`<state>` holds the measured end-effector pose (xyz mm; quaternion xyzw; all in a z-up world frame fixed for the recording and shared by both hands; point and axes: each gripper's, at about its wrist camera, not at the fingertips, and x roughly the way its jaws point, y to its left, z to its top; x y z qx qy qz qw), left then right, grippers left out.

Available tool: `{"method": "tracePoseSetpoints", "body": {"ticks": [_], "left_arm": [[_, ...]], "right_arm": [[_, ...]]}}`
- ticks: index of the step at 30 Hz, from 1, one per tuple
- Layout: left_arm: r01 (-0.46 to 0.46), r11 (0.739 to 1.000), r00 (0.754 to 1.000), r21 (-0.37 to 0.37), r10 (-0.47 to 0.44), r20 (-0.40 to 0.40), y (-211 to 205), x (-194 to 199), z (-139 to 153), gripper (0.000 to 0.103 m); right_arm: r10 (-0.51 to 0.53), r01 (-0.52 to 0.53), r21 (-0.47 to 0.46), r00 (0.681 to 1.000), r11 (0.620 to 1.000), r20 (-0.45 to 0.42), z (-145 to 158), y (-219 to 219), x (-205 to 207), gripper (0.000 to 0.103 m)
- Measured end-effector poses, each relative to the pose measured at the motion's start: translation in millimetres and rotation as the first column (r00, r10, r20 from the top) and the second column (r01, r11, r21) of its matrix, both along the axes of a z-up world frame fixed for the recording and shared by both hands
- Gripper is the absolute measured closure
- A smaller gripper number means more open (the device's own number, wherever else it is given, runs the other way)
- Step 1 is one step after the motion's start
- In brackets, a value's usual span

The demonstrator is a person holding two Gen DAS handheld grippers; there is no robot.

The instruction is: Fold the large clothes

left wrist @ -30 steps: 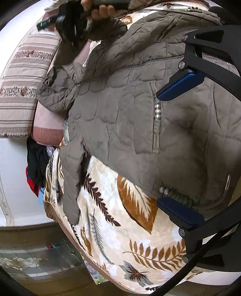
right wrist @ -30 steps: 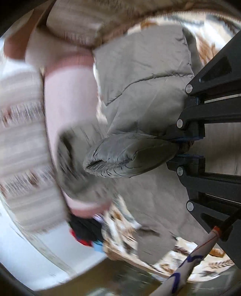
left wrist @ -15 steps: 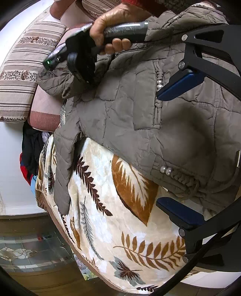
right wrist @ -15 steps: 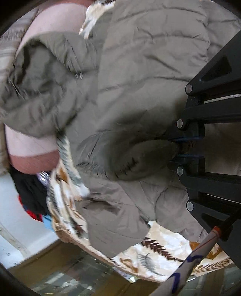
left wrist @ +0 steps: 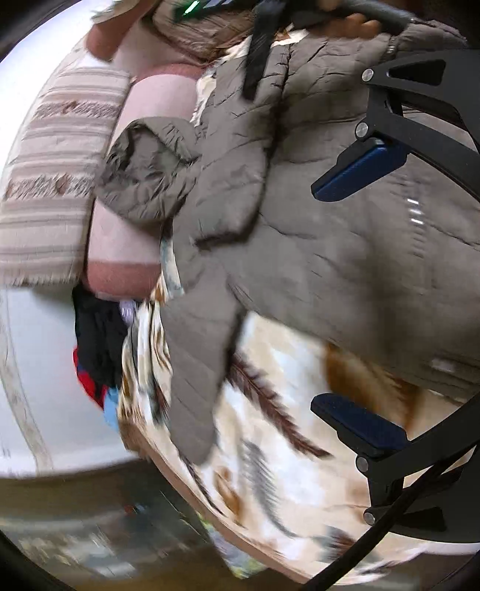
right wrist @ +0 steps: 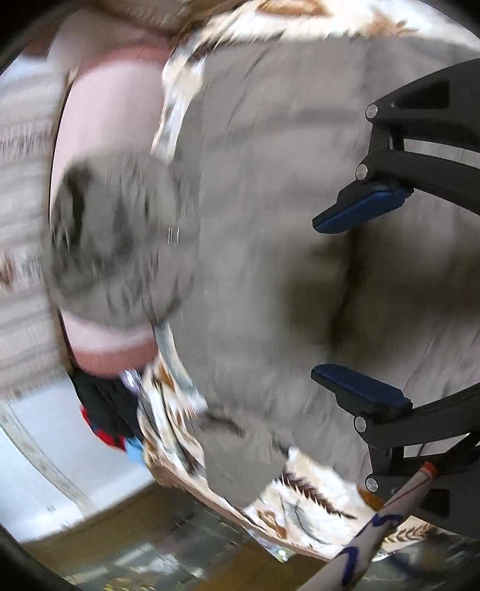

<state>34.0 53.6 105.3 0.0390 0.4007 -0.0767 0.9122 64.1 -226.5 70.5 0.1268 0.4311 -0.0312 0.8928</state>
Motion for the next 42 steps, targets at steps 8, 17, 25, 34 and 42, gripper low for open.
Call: {"method": "tracePoseSetpoints", "body": {"ticks": [8,17,25,34,42], "left_arm": [[0.045,0.998,0.991,0.050,-0.038,-0.130,-77.8,120.2,-41.4,0.013],[0.007,0.994,0.985,0.106,0.011,-0.171,-104.8,182.0,-92.7,0.012],[-0.006,1.000,0.989,-0.018,0.003,-0.150,-48.9,169.1,-52.9,0.012],[-0.397,0.894,0.907,-0.206,0.348,-0.237,161.4,199.9,-51.6,0.012],[-0.585,0.653,0.808,-0.482,0.419,-0.413,286.1,254.2,-98.4,0.012]], "right_arm": [[-0.165,0.164,-0.045,0.986,0.985,-0.002,-4.2,-86.5,-38.9,0.025],[-0.197,0.193,-0.050,0.975,0.980,-0.098,-45.1,-114.1,21.1,0.025],[-0.162,0.157,-0.101,0.986,0.982,-0.041,-29.8,-90.7,8.8,0.024],[-0.019,0.020,-0.038,0.999,0.999,0.035,-21.9,-30.3,-46.8,0.024],[0.095,-0.096,-0.003,0.995,0.995,-0.015,-56.4,14.8,-25.4,0.024]]}}
